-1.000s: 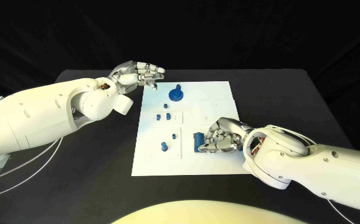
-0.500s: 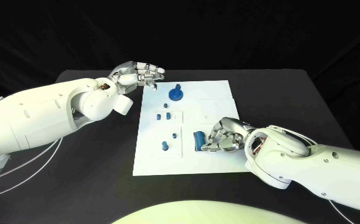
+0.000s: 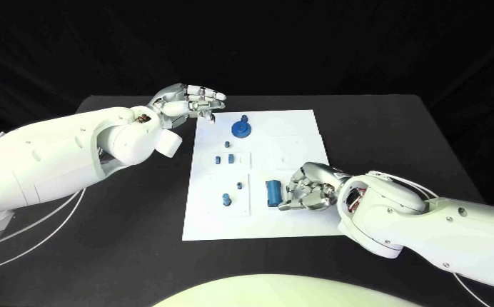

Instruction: Assemble the parts on the task board

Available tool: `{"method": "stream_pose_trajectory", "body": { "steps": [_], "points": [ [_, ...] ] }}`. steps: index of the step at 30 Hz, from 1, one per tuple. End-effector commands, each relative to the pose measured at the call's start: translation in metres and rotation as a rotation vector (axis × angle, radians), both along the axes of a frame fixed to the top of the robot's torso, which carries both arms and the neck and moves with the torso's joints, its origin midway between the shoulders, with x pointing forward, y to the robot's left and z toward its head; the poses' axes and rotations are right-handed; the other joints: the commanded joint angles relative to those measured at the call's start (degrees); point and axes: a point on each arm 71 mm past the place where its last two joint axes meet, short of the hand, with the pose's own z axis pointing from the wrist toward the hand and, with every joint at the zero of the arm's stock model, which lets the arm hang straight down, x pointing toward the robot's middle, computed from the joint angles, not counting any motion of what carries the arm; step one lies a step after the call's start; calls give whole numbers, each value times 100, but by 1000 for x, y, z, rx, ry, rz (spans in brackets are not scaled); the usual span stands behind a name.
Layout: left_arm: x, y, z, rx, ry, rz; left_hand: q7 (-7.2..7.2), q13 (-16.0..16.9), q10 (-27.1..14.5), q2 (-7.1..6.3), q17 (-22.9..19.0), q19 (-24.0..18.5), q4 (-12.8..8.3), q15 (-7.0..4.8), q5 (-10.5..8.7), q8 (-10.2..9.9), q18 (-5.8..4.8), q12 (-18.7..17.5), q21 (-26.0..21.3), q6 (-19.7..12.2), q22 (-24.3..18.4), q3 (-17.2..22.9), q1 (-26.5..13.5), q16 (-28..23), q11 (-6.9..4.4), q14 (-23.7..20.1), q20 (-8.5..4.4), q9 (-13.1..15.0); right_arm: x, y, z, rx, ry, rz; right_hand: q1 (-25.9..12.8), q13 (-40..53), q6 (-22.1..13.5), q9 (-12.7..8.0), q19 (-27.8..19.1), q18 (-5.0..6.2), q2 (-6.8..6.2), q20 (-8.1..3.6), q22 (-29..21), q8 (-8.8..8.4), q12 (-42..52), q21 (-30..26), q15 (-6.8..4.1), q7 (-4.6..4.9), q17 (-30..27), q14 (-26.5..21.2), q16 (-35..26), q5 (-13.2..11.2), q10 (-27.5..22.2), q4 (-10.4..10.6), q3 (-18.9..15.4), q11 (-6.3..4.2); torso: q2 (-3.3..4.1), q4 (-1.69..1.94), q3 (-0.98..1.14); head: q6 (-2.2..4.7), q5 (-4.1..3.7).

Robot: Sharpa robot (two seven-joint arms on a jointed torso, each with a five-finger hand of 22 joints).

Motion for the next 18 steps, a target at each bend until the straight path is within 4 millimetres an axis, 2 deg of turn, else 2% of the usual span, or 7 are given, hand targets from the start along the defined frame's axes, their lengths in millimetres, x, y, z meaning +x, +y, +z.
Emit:
{"method": "stream_pose_trajectory", "body": {
  "steps": [1,9,15,18],
  "points": [
    [0,-2,1,-12,-1,-12,7,-6,-57,25,-5,-1,21,-6,5,-38,85,29,-22,-21,-7,4,-13,-37,1,-38,44,-7,-2,2,0,-3,0,48,11,1417,20,-8,464,-6,-73,-8,1351,17,-22,-12,-3,-1,1210,536,-12,-26,514,2,31,5,1,0,0,-2,3],
    [0,-2,1,-12,-2,-12,7,-6,-57,25,-5,-1,21,-6,5,-38,85,29,-22,-21,-7,4,-13,-37,1,-38,44,-7,-2,-2,2,6,-21,32,15,1422,26,-8,467,-9,-74,-9,1355,21,-14,4,-3,-3,1217,538,-9,-25,519,4,51,4,-1,-1,2,-3,4],
    [0,-2,1,-12,-3,-11,7,-6,-57,25,-5,-1,21,-6,5,-38,85,29,-22,-21,-7,4,-13,-37,1,-38,44,-7,-2,-10,7,34,-45,4,-20,1431,29,-20,469,-10,37,-9,1357,21,-2,13,-5,-4,1224,539,-7,14,527,8,143,2,-2,1,3,8,2],
    [0,-2,1,-12,-3,-11,7,-6,-57,25,-5,-1,21,-6,5,-38,85,29,-22,-21,-7,4,-13,-37,1,-38,44,-7,0,-19,12,47,-66,-21,-28,1444,-156,-90,471,-12,64,7,1358,-115,16,18,26,59,1227,540,-6,78,539,-3,185,48,-3,0,0,18,-5]
  ]
}}
